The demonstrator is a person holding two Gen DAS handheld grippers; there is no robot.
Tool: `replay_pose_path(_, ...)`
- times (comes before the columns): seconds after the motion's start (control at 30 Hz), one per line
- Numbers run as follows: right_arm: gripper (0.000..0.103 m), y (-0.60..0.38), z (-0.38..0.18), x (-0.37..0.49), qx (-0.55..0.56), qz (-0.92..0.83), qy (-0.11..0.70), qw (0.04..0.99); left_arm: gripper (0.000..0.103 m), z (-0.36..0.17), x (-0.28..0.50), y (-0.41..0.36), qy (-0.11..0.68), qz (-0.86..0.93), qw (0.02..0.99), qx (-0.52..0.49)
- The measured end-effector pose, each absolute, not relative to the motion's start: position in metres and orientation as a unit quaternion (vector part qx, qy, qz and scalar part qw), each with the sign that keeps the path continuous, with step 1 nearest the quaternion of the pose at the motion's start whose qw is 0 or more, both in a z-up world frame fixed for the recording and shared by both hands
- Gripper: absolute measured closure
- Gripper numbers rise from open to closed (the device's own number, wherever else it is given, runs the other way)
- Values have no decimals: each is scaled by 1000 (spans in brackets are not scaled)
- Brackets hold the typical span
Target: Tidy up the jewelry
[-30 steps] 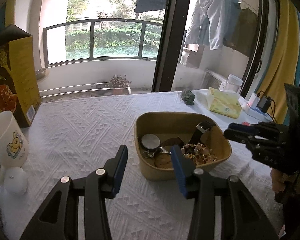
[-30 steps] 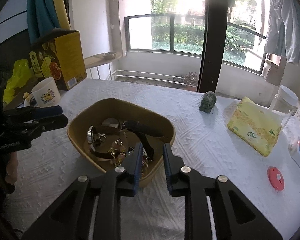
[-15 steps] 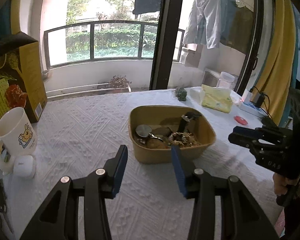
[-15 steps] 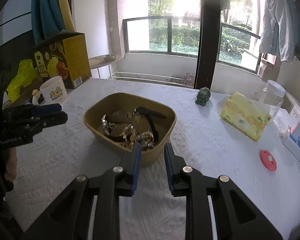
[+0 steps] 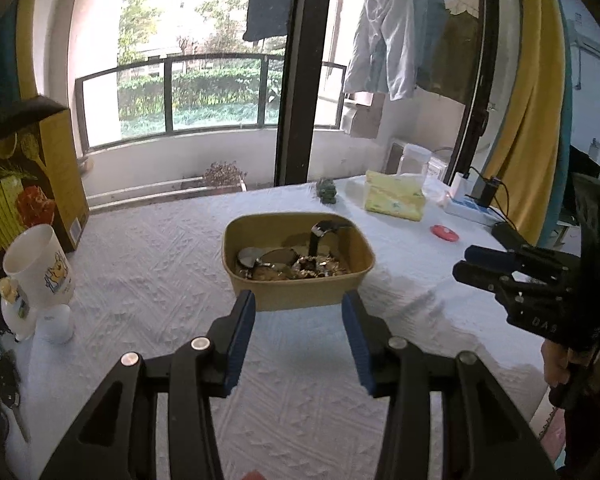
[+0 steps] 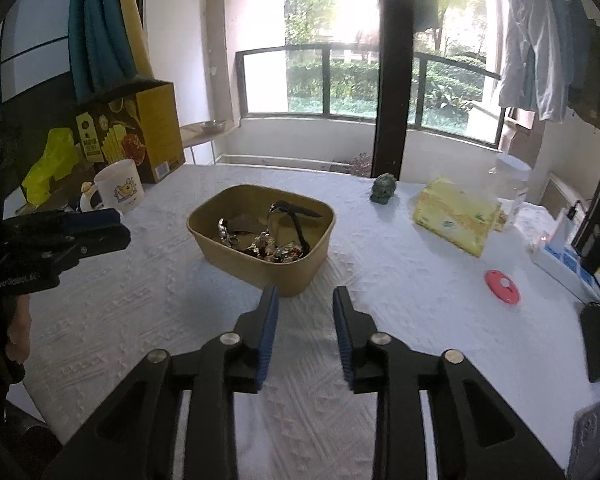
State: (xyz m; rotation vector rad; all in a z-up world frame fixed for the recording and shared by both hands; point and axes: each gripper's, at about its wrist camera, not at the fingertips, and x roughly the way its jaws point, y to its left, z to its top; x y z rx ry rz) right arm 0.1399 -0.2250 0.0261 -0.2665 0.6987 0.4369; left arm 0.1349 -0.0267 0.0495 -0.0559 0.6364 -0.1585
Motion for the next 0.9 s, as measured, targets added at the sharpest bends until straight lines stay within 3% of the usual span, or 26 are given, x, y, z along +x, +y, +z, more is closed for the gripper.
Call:
replay_pose_path(0.17,68,-234,46,125,-126,204,319,917,38,68,120,-32,279,-77,957,-25)
replay_pose_path(0.4,63,-243,75,107,-120,200,289,929,29,90,112,-37,245,-52,968,-10)
replay_pose_path(0.57,51,-252,94,101,-107,198,271,936,9,102,104,-30,213,-32,976,-21)
replay_pose_path(0.73,42,-259,106,103,-103,191,263,940,6,107,103,-21,209,-21,977,-42)
replay_pose_path(0.9,40,-264,112,107,-97,185,260,943,6,107,101,-19,210,-10,977,-34)
